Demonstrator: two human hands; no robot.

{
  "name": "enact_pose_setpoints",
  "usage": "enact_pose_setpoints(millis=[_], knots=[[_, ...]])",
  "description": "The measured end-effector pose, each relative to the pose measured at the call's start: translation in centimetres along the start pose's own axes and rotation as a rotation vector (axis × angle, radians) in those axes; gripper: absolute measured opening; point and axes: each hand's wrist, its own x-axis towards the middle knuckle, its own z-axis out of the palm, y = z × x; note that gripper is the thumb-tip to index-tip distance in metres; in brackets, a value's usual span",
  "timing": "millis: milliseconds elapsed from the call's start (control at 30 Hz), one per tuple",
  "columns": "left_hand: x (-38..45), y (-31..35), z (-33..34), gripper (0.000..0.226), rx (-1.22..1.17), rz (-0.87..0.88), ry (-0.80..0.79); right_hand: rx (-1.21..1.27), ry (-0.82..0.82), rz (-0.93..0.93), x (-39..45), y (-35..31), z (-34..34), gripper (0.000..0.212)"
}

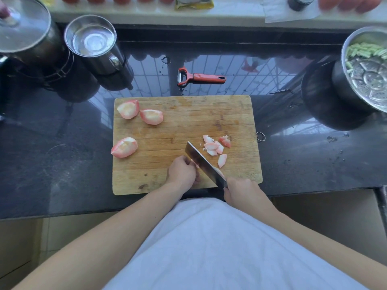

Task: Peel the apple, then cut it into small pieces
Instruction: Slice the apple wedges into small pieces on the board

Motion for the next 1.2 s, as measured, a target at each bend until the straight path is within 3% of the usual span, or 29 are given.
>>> enact_pose_setpoints(millis=[300,600,767,867,1033,1200], knots=[[0.0,0.2,-0.1,0.021,0.058,0.030,0.007,0.011,0.002,-0.015,0.9,-0.1,0.6,0.015],[0.1,0.2,-0.2,0.023,0.115,0.045,0.032,0.086,0.269,-0.091,4.7,-3.8,0.7,0.015],[0.0,0.4,0.0,0.020,0.011,-0.018,0.005,0.301,0.269,-0.138,4.1,-0.8,-1.8,0.034],[0.3,0.8,0.3,0.015,0.087,0.040,0.020,0.304,0.330,-0.163,3.9,2.0,-3.9,0.020],[0.7,3.0,-0.5,0.014,-0.015,0.052,-0.069,0.020,0.461,-0.236,4.1,5.9,-5.0,0.016],[0.4,3.7,-6.9,0.018,-0.291,-0.020,0.170,-0.298,0.529,-0.381,4.6,8.4,-2.6,0.020]])
